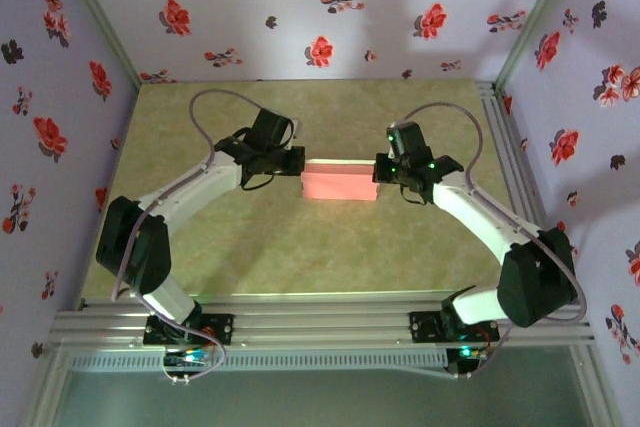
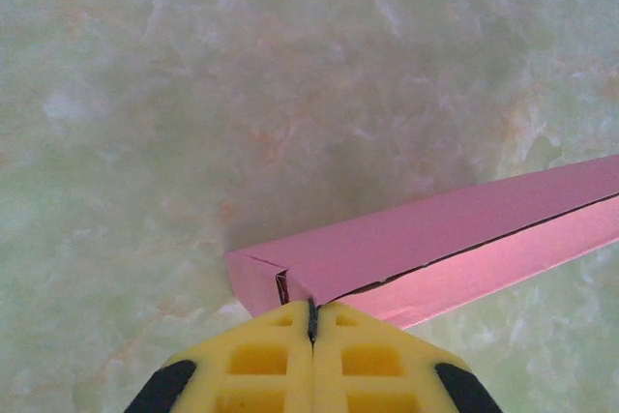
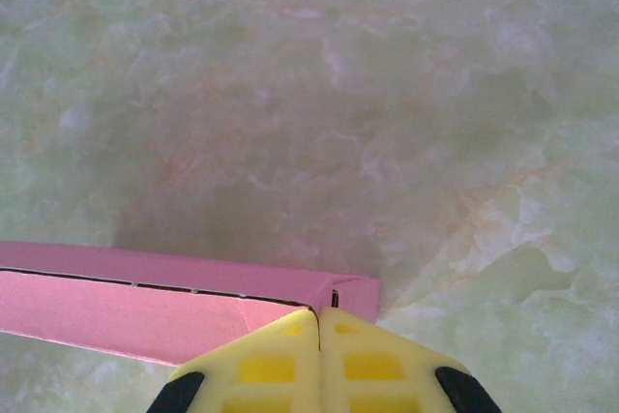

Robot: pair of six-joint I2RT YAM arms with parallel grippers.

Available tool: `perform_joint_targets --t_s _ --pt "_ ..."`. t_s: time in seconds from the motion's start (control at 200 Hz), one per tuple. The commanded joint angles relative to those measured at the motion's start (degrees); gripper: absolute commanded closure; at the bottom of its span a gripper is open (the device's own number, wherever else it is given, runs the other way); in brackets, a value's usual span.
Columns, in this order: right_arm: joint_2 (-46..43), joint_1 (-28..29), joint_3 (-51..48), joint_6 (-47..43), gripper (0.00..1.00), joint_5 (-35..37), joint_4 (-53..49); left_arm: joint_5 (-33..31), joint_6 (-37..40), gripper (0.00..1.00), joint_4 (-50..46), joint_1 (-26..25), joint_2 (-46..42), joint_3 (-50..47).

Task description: Fold the paper box

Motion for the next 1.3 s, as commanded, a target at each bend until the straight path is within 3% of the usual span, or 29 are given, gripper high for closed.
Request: perform_joint_targets --t_s 0.0,0.36,0.73,1.295 --pt "-0.99 0.71 -2.67 3.03 0.96 0.92 0.67 -1.97 -0.40 1.00 -3.99 -0.13 -0.23 0.31" --pt "-3.09 0.81 -5.78 1.32 0.95 3.67 1.66 -2.48 1.11 1.00 -1.51 -0.13 -1.65 -2.50" --pt "-2.63 0.81 -5.52 1.37 0.94 3.37 1.77 -2.06 -5.85 1.00 4.23 -0.13 -3.12 -5.99" --pt "-2.61 0.81 -6.58 0.58 0.94 3.62 2.52 -5.83 0.81 1.00 7.08 -0.56 -4.24 -11.64"
